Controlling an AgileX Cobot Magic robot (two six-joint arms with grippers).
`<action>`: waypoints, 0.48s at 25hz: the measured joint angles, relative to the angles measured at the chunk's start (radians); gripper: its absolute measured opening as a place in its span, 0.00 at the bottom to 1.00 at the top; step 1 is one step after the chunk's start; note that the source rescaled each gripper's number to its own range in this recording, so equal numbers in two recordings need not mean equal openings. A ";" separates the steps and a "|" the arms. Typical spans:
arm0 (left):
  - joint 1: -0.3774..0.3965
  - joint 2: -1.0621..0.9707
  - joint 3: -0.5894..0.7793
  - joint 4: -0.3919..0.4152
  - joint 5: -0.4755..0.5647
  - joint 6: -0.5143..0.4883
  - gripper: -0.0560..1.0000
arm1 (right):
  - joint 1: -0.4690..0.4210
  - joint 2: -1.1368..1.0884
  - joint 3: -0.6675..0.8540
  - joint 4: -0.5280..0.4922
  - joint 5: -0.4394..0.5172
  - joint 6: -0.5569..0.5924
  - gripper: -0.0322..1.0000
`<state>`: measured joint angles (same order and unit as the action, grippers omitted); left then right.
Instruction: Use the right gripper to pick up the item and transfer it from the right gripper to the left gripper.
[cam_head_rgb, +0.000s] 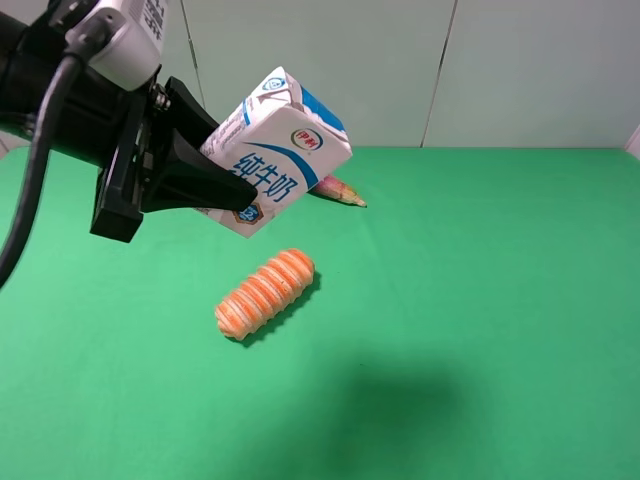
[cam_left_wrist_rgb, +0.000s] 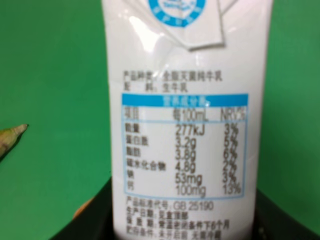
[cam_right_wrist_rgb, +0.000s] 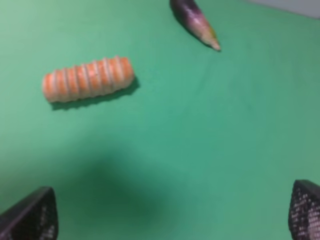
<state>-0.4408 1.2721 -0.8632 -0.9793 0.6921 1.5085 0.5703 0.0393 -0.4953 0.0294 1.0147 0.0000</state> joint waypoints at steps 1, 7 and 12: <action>0.000 0.000 0.000 0.000 0.000 -0.004 0.05 | -0.028 0.000 0.000 0.000 0.000 0.000 1.00; 0.000 0.000 0.000 0.000 0.000 -0.048 0.05 | -0.212 0.000 0.000 0.000 0.000 0.000 1.00; 0.000 0.000 0.000 0.000 -0.011 -0.083 0.05 | -0.345 0.000 0.000 0.000 0.000 0.000 1.00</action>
<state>-0.4408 1.2721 -0.8632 -0.9793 0.6814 1.4260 0.2255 0.0393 -0.4953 0.0291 1.0147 0.0000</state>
